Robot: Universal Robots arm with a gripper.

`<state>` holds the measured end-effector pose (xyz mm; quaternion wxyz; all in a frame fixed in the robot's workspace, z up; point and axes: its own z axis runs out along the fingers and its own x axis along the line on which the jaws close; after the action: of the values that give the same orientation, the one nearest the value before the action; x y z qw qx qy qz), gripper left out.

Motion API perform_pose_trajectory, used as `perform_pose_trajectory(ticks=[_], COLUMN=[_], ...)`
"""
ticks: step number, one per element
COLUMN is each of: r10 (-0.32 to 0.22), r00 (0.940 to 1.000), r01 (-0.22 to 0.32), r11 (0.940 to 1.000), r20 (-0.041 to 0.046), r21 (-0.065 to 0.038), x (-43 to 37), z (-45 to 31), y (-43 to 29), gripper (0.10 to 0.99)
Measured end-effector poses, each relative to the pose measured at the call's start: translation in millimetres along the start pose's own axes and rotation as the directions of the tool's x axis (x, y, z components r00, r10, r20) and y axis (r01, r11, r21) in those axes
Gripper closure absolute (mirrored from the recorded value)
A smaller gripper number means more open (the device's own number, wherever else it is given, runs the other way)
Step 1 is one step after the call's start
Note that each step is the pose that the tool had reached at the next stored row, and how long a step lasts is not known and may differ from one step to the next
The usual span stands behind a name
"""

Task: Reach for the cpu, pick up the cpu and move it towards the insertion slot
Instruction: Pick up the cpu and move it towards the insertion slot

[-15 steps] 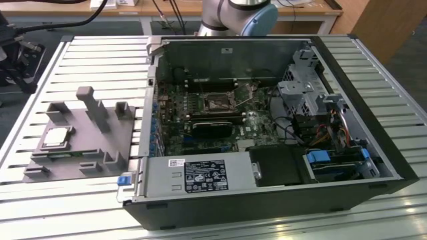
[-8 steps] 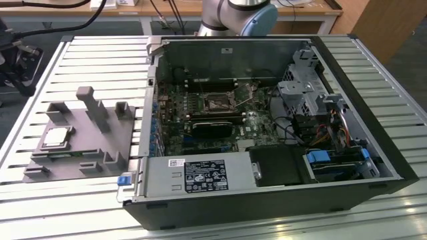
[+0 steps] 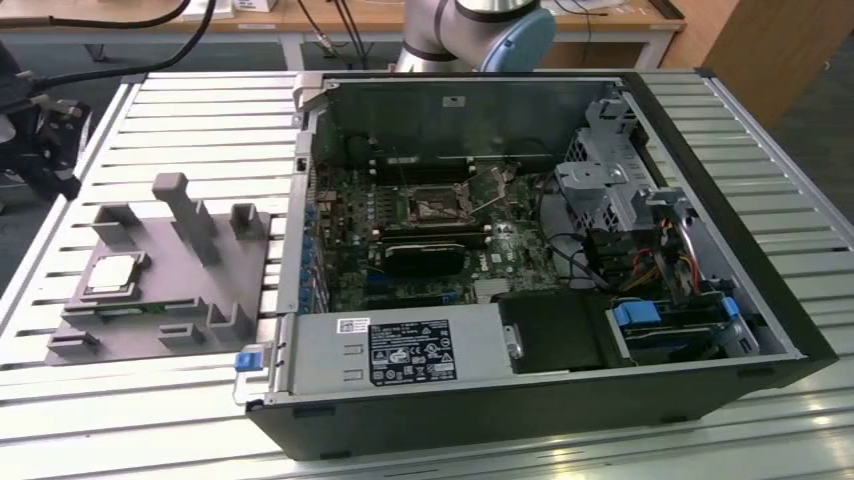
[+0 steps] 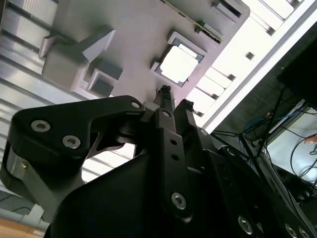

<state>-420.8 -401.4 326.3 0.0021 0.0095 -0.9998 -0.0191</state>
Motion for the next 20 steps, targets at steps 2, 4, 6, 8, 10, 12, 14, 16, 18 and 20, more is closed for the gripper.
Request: perform_pose_trajectory(ticks=[2,4,6,8,10,12,14,16,18,20], r10=[0.000,0.000,-0.001,-0.002,-0.003,-0.003,-0.003,-0.003,-0.003,-0.003], r00=[1.0000,1.0000,1.0000,1.0000,1.0000,1.0000,1.0000,1.0000,1.0000,1.0000], r01=[0.000,0.000,0.001,0.002,0.003,0.003,0.003,0.003,0.003,0.003], r11=[1.0000,1.0000,1.0000,1.0000,1.0000,1.0000,1.0000,1.0000,1.0000,1.0000], r20=[-0.0003,-0.0002,-0.0003,-0.0003,-0.0003,-0.0005,-0.0004,-0.0002,-0.0003,-0.0003], r21=[0.000,0.000,0.000,0.000,-0.001,-0.001,-0.001,-0.001,-0.001,-0.001], x=[0.1,0.3,0.7,1.5,2.5,4.1,5.9,7.1,8.1,8.8], z=[3.4,7.0,10.5,14.1,17.9,21.3,25.0,28.7,32.3,35.9], y=[-0.6,-1.3,-2.3,-3.4,-4.4,-5.5,-6.8,-7.6,-8.0,-8.2], gripper=[0.733,0.678,0.620,0.561,0.506,0.439,0.439,0.439,0.439,0.427])
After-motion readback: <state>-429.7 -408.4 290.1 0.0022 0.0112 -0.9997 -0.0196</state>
